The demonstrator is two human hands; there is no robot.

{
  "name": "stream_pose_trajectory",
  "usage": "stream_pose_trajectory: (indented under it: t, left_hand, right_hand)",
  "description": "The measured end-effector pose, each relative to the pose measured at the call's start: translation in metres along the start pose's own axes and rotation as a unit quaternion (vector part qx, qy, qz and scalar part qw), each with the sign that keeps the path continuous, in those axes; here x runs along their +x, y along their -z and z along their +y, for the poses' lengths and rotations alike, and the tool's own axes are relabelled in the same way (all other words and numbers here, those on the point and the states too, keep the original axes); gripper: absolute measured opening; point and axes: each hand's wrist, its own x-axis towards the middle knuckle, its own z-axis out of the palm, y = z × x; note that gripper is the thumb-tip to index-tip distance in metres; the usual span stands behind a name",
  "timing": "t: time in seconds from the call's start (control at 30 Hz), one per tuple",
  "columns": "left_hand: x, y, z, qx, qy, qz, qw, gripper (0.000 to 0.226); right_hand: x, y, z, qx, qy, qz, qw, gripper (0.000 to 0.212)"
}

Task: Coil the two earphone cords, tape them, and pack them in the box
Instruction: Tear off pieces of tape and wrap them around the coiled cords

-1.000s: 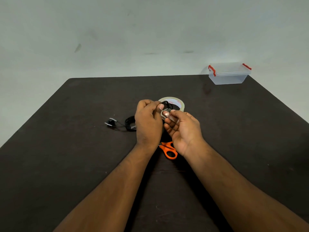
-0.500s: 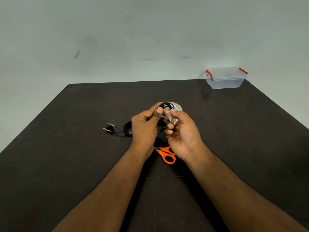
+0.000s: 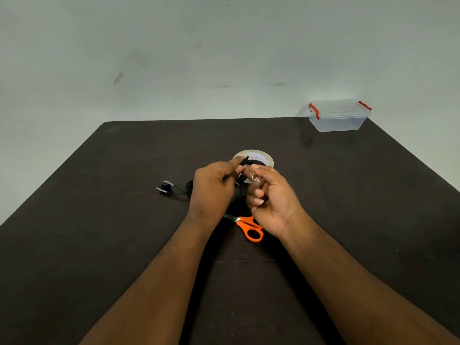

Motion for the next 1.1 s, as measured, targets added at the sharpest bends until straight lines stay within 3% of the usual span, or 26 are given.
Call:
stream_pose_trajectory:
  t: [0.13,0.23,0.33,0.47,0.53,0.6,0.67,0.7,0.77,0.8,0.9,1.0,1.1]
  left_hand:
    - [0.003,0.002,-0.002,0.083,-0.104,-0.042,0.99,0.045]
    - [0.004,0.0,0.002,0.146,-0.144,-0.06,0.977,0.046]
    - [0.002,-0.001,0.004,0.175,-0.138,-0.052,0.973,0.041]
    - [0.005,0.003,0.0,0.169,-0.122,-0.006,0.978,0.03]
    - [0.002,0.003,0.001,0.094,-0.075,0.014,0.993,0.024]
    - [0.0,0.003,0.006,-0.018,0.007,0.04,0.999,0.016]
    - [0.001,0.003,0.009,-0.088,0.082,0.063,0.991,0.014]
    - [0.003,0.004,0.009,-0.105,0.097,0.061,0.988,0.014]
    - [0.003,0.005,0.01,-0.134,0.095,0.029,0.986,0.015]
    - [0.003,0.005,0.012,-0.15,0.086,0.005,0.985,0.017]
    - [0.001,0.005,0.017,-0.196,0.067,-0.055,0.977,0.02]
    - [0.001,0.005,0.015,-0.192,0.091,-0.068,0.975,0.017]
    - [0.001,0.004,0.014,-0.195,0.142,-0.065,0.968,0.015]
  right_hand:
    - [0.0,0.0,-0.003,0.033,-0.009,0.005,0.999,0.003]
    - [0.0,0.0,-0.003,0.048,-0.014,0.003,0.999,0.005]
    - [-0.002,-0.001,-0.003,0.045,-0.019,-0.002,0.999,0.012]
    - [-0.005,0.0,-0.008,0.008,-0.031,-0.024,0.999,0.038]
    - [-0.005,0.003,-0.014,-0.03,-0.033,-0.054,0.998,0.048]
    - [-0.004,0.005,-0.019,-0.106,0.005,-0.048,0.993,0.041]
    - [0.001,0.01,-0.024,-0.259,0.143,0.01,0.955,0.023]
    - [0.004,0.014,-0.026,-0.351,0.233,0.043,0.906,0.019]
    - [0.01,0.023,-0.029,-0.47,0.354,0.033,0.808,0.029]
    - [0.011,0.026,-0.03,-0.492,0.369,0.0,0.788,0.034]
    - [0.011,0.027,-0.03,-0.491,0.347,-0.068,0.796,0.039]
    - [0.01,0.026,-0.029,-0.45,0.345,-0.083,0.82,0.037]
    - [0.012,0.029,-0.028,-0.51,0.394,-0.05,0.763,0.029]
